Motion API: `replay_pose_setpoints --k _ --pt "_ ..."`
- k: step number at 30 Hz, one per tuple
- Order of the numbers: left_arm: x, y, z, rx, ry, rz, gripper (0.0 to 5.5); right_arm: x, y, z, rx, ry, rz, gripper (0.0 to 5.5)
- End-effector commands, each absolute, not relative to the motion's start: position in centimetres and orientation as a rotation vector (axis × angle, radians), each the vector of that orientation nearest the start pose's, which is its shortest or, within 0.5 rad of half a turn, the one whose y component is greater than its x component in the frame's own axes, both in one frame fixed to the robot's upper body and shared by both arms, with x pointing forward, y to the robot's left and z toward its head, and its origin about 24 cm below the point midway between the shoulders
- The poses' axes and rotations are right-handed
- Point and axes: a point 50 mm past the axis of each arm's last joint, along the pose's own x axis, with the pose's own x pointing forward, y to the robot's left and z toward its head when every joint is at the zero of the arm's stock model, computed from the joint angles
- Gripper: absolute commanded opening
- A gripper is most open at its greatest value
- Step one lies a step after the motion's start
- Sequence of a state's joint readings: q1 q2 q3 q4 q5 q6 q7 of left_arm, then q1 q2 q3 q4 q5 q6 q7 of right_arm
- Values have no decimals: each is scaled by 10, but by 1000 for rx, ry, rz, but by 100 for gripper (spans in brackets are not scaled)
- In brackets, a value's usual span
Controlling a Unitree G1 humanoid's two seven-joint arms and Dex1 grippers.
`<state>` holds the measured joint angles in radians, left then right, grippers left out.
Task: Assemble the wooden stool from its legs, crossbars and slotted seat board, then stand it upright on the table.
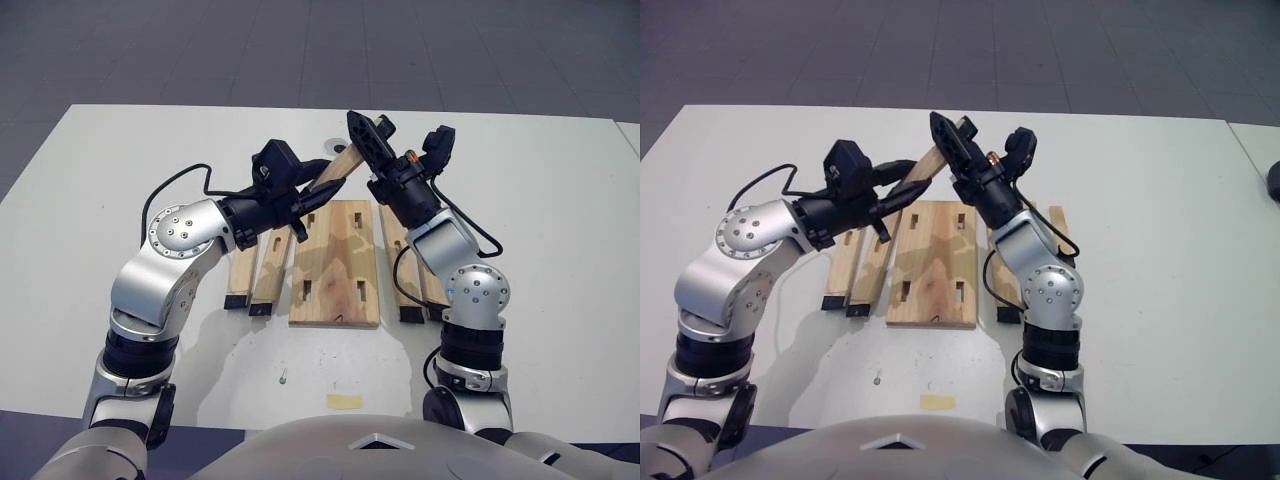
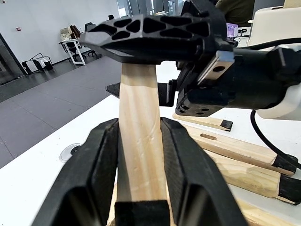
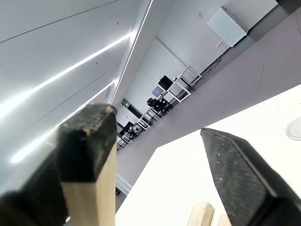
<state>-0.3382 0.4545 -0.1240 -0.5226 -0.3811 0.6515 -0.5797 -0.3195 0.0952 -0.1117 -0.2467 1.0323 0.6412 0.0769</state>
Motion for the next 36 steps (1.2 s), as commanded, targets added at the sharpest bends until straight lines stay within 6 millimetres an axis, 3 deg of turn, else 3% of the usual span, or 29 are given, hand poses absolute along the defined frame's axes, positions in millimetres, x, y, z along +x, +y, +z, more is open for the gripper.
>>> replay_pose_setpoints --k 1,18,24,26,30,36 --pt "254 121 171 255 -45 -913 129 272 -75 144 1041 91 684 333" --pt "254 127 167 358 -20 -931 129 271 -75 133 1048 172 629 74" --pt "251 122 162 357 -14 -942 129 273 -77 133 1104 158 590 42" --pt "250 122 160 357 4 -952 129 274 -83 132 1110 133 545 41" --pt "251 132 164 321 24 -906 219 277 -116 120 974 59 325 41" --pt "260 158 171 245 13 -694 316 254 -162 103 894 32 151 41"
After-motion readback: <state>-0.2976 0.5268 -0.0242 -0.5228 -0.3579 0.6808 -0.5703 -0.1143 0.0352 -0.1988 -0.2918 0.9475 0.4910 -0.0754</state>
